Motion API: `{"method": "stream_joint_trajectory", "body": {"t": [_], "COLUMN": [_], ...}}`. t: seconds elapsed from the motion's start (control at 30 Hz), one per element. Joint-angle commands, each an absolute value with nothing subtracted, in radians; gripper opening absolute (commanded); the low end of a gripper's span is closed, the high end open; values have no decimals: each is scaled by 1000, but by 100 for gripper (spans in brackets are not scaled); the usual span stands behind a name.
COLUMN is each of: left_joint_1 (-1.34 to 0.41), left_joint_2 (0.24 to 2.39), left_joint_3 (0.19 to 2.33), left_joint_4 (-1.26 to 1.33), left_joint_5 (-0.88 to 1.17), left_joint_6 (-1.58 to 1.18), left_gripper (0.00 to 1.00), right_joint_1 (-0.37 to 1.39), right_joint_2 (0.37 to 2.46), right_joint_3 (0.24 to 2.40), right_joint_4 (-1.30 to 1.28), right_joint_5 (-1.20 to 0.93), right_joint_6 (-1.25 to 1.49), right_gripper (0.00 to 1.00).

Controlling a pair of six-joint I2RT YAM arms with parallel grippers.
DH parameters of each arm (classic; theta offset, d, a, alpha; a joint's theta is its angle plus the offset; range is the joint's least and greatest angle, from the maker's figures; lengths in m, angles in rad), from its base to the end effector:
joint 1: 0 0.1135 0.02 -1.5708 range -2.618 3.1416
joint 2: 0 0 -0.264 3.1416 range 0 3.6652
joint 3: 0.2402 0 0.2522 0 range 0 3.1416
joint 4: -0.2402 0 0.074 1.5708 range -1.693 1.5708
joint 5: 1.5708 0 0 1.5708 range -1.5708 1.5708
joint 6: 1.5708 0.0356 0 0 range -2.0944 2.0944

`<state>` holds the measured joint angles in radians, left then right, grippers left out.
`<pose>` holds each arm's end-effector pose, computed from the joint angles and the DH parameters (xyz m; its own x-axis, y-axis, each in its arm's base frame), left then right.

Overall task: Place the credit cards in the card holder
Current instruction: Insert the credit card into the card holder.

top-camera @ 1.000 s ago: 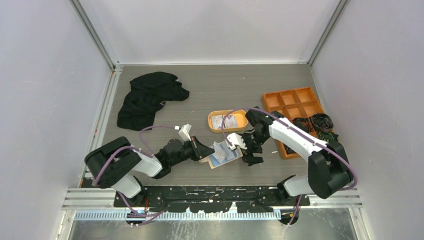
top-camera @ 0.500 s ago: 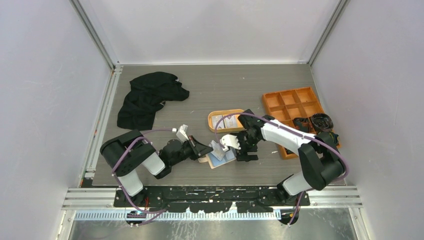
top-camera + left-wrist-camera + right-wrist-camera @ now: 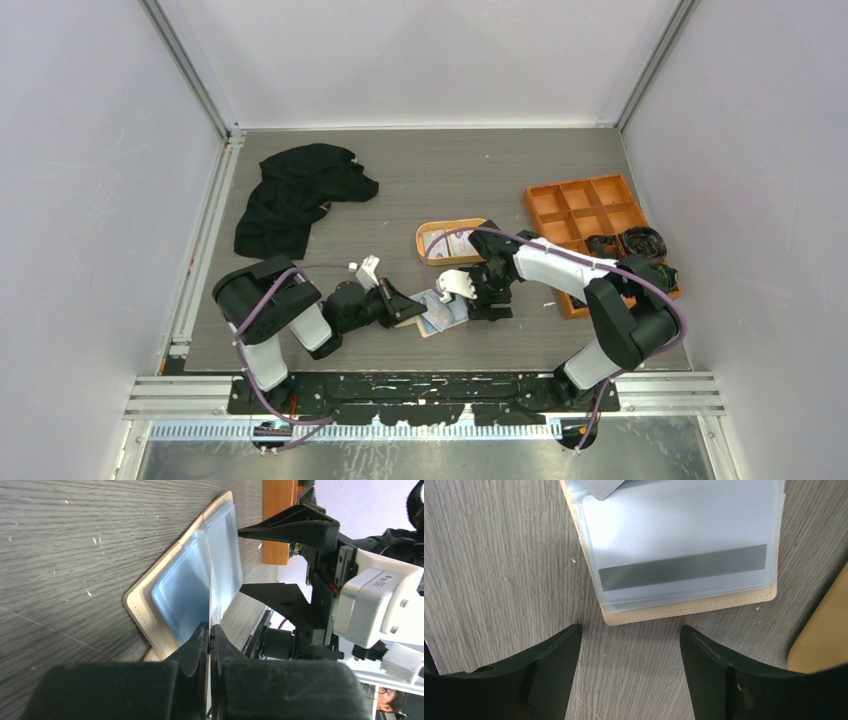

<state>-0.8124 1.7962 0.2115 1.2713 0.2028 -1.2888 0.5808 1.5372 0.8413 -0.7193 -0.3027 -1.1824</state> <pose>0.1593 -0.1785 0.0915 -0.8686 -0.4512 -0.2051 0.0309 0.3637 -0.9310 0.2068 0.1484 0.1597 0.2077 -0.9204 -0.3312 -0.9774 -0.2091 -0.0319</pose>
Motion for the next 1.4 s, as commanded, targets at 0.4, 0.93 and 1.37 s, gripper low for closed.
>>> {"method": "stream_joint_trajectory", "body": {"t": [0.4,0.93,1.37], "left_joint_1": [-783,-781,-776], "left_joint_2": [1796,1834,1892], "left_joint_3": [200,260,288], "left_joint_4": [1332,1278,1341], "left_joint_5": [235,273,303], "left_joint_6": [-1297,-1287,-1280], "left_gripper": [0,0,0], "right_joint_1": [606,629,655], "right_joint_2": [1576,1587,1603], "right_joint_3": [870,877,880], "right_joint_4": [-705,-706,-709], "right_joint_5": [-287,-286,-289], "right_joint_6": [-1155,-1146,-1146], "right_gripper": [73,70,66]}}
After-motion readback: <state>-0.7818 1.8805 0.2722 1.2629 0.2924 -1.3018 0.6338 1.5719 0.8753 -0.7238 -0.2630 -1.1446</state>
